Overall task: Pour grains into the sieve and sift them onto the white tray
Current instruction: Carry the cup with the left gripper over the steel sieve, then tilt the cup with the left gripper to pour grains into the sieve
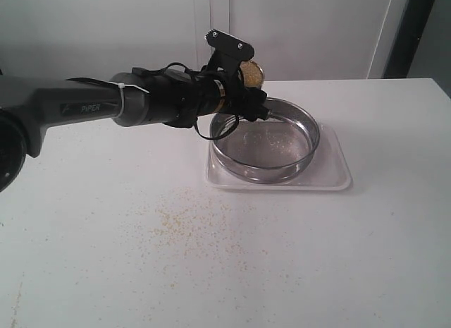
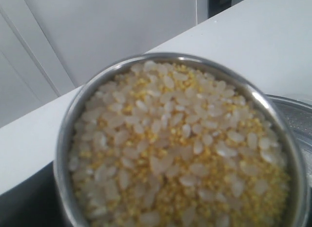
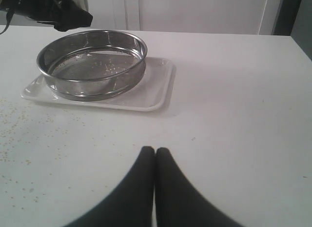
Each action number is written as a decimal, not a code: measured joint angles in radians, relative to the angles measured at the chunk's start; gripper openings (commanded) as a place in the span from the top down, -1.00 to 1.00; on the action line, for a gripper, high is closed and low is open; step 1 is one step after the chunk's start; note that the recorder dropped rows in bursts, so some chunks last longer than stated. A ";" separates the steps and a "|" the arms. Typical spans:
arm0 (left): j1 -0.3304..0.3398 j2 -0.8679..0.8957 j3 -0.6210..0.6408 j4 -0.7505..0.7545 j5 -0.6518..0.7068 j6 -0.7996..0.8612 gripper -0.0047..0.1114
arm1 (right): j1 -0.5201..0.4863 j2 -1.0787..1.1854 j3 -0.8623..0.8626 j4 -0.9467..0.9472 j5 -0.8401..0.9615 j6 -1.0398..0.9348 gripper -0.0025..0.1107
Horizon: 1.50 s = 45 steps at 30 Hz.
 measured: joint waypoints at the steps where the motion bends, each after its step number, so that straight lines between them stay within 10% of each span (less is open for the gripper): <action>1: -0.001 0.000 0.000 0.000 0.000 -0.001 0.92 | 0.000 0.000 0.000 0.000 0.000 0.000 0.96; 11: -0.005 0.000 0.000 -0.051 -0.006 0.086 0.92 | 0.000 0.000 0.000 0.000 0.000 0.000 0.96; 25: -0.033 0.000 -0.002 -0.964 0.149 1.193 0.92 | 0.000 0.000 0.000 0.000 0.000 0.000 0.96; 45: -0.037 0.004 -0.038 -1.027 0.240 1.465 0.92 | 0.000 0.000 0.000 0.000 0.000 0.000 0.96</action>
